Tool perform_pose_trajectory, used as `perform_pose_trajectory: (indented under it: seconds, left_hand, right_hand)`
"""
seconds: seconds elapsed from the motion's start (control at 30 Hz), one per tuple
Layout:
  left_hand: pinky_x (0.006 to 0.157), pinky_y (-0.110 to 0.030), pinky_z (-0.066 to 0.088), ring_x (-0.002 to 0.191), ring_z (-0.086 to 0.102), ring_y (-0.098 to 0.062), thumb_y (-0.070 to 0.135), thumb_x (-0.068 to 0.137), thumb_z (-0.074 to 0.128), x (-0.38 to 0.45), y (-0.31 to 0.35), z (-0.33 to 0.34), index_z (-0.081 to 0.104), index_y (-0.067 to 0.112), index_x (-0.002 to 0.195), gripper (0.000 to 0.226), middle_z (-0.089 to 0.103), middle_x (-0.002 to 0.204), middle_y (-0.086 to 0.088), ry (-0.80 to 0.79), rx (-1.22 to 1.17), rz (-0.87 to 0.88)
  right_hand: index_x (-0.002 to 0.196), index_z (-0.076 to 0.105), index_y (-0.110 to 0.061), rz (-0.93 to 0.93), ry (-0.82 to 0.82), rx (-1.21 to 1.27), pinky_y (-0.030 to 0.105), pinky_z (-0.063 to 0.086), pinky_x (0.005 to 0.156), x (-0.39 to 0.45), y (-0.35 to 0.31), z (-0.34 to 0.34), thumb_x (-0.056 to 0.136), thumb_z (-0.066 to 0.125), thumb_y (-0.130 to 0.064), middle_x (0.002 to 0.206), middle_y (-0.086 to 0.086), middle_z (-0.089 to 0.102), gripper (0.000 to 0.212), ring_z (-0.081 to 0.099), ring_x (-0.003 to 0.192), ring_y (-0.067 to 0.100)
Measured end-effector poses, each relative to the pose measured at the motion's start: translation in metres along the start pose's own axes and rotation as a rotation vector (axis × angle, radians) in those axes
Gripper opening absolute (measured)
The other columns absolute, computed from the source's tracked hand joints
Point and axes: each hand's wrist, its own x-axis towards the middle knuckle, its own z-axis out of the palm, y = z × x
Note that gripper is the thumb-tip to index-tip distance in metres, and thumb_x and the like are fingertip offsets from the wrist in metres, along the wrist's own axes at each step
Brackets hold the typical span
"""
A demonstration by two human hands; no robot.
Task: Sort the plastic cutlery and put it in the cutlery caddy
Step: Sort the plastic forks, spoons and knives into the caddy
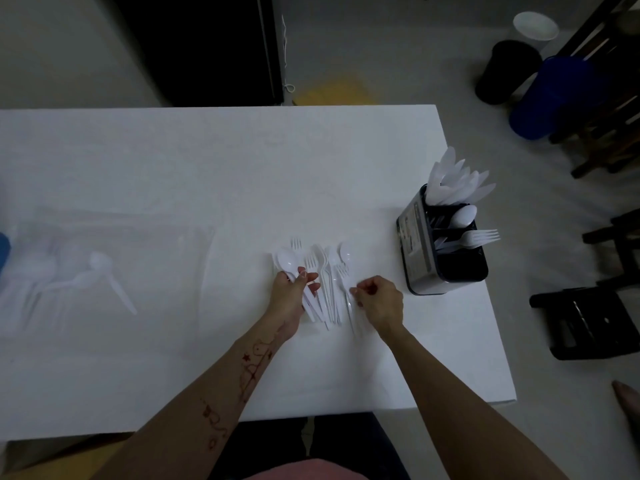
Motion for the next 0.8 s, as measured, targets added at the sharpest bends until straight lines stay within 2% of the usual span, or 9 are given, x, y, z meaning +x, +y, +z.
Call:
perform_pose_trajectory:
  seconds: [0.1, 0.17, 0.3, 0.43, 0.5, 0.57, 0.63, 0.7, 0.8]
  left_hand:
    - [0.069, -0.029, 0.051, 0.082, 0.063, -0.014, 0.018, 0.1, 0.047, -0.001, 0.0, 0.002, 0.052, 0.008, 0.108, 0.015, 0.065, 0.097, -0.003, -0.015, 0.025, 0.001]
    - [0.071, -0.03, 0.052, 0.083, 0.062, -0.014, 0.018, 0.1, 0.047, 0.0, -0.001, 0.003, 0.051, 0.004, 0.116, 0.021, 0.064, 0.104, -0.007, -0.021, 0.046, -0.004]
    - [0.088, -0.037, 0.05, 0.09, 0.063, -0.018, 0.017, 0.099, 0.05, 0.0, -0.002, 0.006, 0.05, -0.003, 0.124, 0.033, 0.063, 0.115, -0.012, -0.037, 0.058, -0.027]
    - [0.09, -0.04, 0.05, 0.099, 0.062, -0.028, 0.017, 0.092, 0.062, -0.003, 0.002, 0.013, 0.058, -0.001, 0.111, 0.027, 0.066, 0.102, -0.01, -0.097, 0.024, -0.03]
    - [0.09, -0.048, 0.05, 0.098, 0.063, -0.036, 0.02, 0.091, 0.064, -0.004, 0.003, 0.016, 0.057, -0.01, 0.112, 0.037, 0.065, 0.105, -0.024, -0.144, 0.047, -0.023]
    - [0.085, -0.045, 0.053, 0.097, 0.064, -0.032, 0.012, 0.092, 0.061, -0.003, 0.002, 0.018, 0.055, -0.008, 0.115, 0.031, 0.064, 0.108, -0.023, -0.119, 0.021, -0.015]
    - [0.079, -0.035, 0.052, 0.087, 0.064, -0.022, 0.006, 0.095, 0.054, -0.002, 0.003, 0.017, 0.053, 0.004, 0.106, 0.011, 0.064, 0.102, -0.01, -0.05, -0.02, -0.008]
    - [0.076, -0.031, 0.05, 0.081, 0.062, -0.018, 0.007, 0.098, 0.049, 0.0, 0.002, 0.013, 0.051, 0.008, 0.103, 0.005, 0.061, 0.097, -0.006, -0.01, -0.052, -0.018]
    - [0.073, -0.029, 0.05, 0.08, 0.062, -0.016, 0.013, 0.1, 0.047, 0.0, 0.0, 0.005, 0.051, 0.009, 0.107, 0.01, 0.061, 0.09, -0.003, 0.013, -0.029, -0.017]
  right_hand:
    - [0.083, 0.067, -0.018, 0.072, -0.051, 0.054, 0.044, 0.06, 0.078, 0.002, -0.001, -0.005, 0.086, 0.073, -0.024, 0.079, 0.001, 0.069, 0.01, 0.067, 0.076, 0.02]
    - [0.086, 0.066, -0.016, 0.096, -0.005, 0.083, 0.045, 0.059, 0.079, 0.003, -0.001, -0.008, 0.09, 0.068, -0.026, 0.083, 0.003, 0.068, 0.011, 0.066, 0.079, 0.023]
    - [0.091, 0.063, -0.017, -0.004, 0.078, 0.216, 0.039, 0.057, 0.072, -0.007, -0.008, -0.018, 0.092, 0.064, -0.023, 0.087, 0.003, 0.067, 0.006, 0.063, 0.078, 0.019]
    - [0.088, 0.069, -0.014, -0.14, -0.15, 0.309, 0.023, 0.049, 0.052, -0.025, -0.025, -0.024, 0.089, 0.068, -0.013, 0.079, 0.001, 0.07, 0.002, 0.06, 0.065, 0.009]
    - [0.085, 0.072, -0.015, -0.169, -0.289, 0.241, 0.022, 0.048, 0.051, -0.03, -0.029, -0.021, 0.087, 0.07, -0.013, 0.077, -0.001, 0.072, 0.003, 0.062, 0.064, 0.009]
    - [0.084, 0.073, -0.016, -0.187, -0.309, 0.175, 0.022, 0.049, 0.051, -0.034, -0.028, -0.015, 0.086, 0.072, -0.021, 0.078, -0.003, 0.073, 0.006, 0.066, 0.066, 0.01]
    - [0.083, 0.068, -0.018, -0.189, -0.119, 0.049, 0.024, 0.051, 0.057, -0.032, -0.023, -0.009, 0.084, 0.073, -0.035, 0.078, -0.005, 0.07, 0.018, 0.066, 0.07, 0.011]
    - [0.088, 0.058, -0.021, -0.15, 0.089, -0.165, 0.029, 0.053, 0.065, -0.028, -0.017, -0.006, 0.082, 0.073, -0.044, 0.084, -0.006, 0.063, 0.028, 0.062, 0.074, 0.013]
    - [0.101, 0.05, -0.02, -0.089, 0.008, -0.363, 0.033, 0.052, 0.07, -0.024, -0.008, -0.003, 0.078, 0.075, -0.045, 0.095, -0.003, 0.056, 0.042, 0.059, 0.084, 0.017]
